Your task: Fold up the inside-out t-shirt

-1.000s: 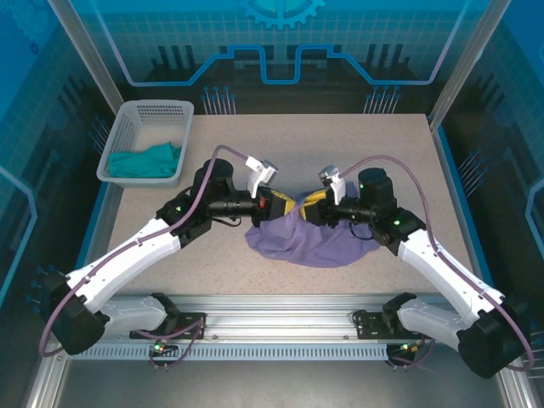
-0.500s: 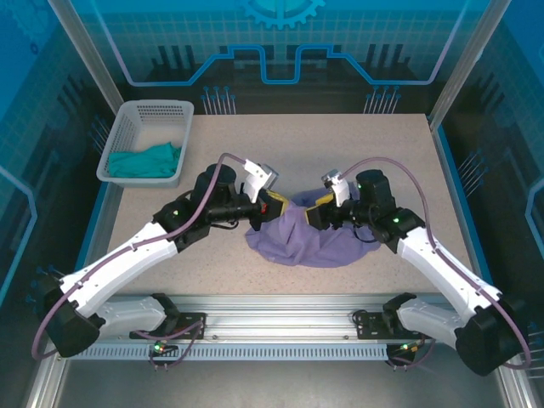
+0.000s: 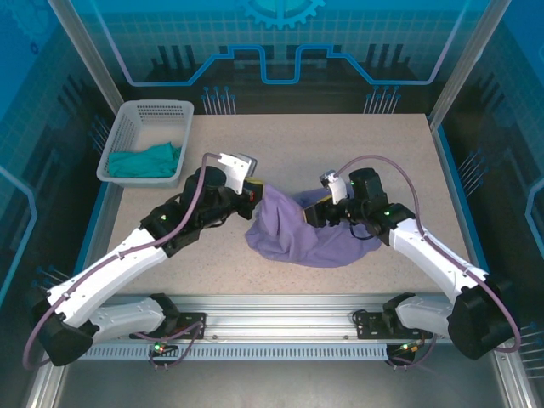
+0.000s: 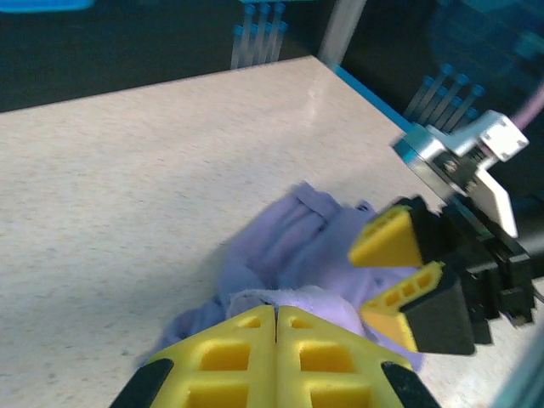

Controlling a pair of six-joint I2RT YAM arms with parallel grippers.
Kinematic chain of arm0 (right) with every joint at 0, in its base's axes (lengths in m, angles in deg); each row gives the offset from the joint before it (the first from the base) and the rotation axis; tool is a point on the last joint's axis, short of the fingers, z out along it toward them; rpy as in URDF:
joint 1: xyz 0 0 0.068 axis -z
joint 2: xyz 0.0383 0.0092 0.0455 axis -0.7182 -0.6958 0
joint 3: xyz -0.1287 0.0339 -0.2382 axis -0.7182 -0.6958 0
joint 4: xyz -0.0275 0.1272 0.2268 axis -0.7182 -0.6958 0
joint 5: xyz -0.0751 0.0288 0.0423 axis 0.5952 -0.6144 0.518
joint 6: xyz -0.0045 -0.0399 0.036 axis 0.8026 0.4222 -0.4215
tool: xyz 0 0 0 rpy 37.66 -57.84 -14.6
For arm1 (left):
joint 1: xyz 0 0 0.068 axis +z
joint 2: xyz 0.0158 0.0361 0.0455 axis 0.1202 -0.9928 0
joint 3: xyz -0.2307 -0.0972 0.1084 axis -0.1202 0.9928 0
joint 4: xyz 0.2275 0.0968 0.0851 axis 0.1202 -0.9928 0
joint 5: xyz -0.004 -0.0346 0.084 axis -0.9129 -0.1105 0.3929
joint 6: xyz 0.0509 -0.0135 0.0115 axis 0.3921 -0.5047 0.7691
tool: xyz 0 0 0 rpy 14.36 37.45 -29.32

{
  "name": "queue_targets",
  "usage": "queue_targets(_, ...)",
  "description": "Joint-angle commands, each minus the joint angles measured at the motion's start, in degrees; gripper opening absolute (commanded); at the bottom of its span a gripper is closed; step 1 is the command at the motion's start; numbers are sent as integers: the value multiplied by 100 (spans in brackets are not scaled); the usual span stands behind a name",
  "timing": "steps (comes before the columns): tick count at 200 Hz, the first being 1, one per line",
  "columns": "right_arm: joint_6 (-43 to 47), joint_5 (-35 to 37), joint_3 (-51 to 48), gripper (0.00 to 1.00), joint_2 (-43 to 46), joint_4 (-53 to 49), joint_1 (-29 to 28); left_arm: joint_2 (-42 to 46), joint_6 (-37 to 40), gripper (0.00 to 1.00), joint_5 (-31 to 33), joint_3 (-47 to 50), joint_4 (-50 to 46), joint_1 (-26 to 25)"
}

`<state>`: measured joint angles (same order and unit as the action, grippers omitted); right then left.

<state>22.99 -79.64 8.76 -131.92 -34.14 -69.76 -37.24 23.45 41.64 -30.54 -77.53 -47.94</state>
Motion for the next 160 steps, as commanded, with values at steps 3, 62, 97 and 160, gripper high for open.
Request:
queue_targets(3,-176,868,188,67,-70,-423,104,250,-242,0,919,-281,-218,212)
queue_targets(62,-190,120,254,68,-509,-131,103,321,-644,0,527,-119,-380,757)
queue_targets(97,-18,945,604,68,-1006,-587,100,241,-835,0,668,35,-577,1145)
queue_targets(160,502,2260,1603,70,-2541,-932,100,496,-1288,0,474,817,-477,1644)
